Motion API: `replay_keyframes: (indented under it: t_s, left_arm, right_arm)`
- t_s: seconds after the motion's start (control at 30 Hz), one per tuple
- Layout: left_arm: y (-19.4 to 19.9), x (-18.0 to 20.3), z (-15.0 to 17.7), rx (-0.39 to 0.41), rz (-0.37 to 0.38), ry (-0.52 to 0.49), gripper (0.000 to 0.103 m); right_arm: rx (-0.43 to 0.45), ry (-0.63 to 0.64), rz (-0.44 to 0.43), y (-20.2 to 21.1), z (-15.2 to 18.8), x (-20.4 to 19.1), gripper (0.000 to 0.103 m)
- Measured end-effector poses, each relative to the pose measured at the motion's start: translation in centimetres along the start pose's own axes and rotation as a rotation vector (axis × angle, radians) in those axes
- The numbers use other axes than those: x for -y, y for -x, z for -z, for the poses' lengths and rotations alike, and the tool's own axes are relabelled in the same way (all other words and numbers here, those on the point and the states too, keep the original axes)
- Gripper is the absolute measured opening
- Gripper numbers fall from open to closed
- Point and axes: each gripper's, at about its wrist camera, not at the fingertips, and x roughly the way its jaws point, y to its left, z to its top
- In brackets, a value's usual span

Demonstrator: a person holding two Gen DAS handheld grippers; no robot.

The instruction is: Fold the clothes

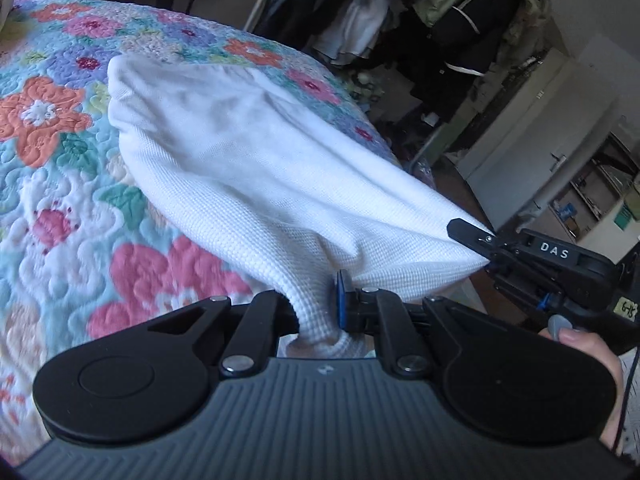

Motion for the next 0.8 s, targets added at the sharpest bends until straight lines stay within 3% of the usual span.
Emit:
replay_keyframes:
  t_s: [0.13, 0.3, 0.43, 0.6, 0.8]
  left_arm:
    - [3.4, 0.7, 1.3, -0.086, 0.111, 0.098, 0.009]
    - [4.7, 0.6, 0.2, -0.103, 0.093, 0.133, 0.009]
    - [3.3, -1.3, -2.9, -0.071, 0.023, 0.126, 0.009]
    - [-0.4, -6.5, -9.1, -0.067, 0.004, 0.184, 0.011]
    - [-5.3, -12.8, -15.7, -0.031, -0.082, 0.199, 0.011]
  right_arm:
    - [0.025, -0.002, -0.054, 4.2, -0.3, -0.7, 0.01]
    - [0.006, 0.073, -0.134, 4.0, -2.3, -2.4, 0.01]
    - [-0.047, 0.126, -0.106, -1.5, -3.5, -4.2, 0.01]
    - [-0.11, 0.142, -0.095, -10.6, -6.2, -6.4, 0.01]
    - [-0.16, 0.24, -0.073, -20.8, -8.1, -9.7, 0.01]
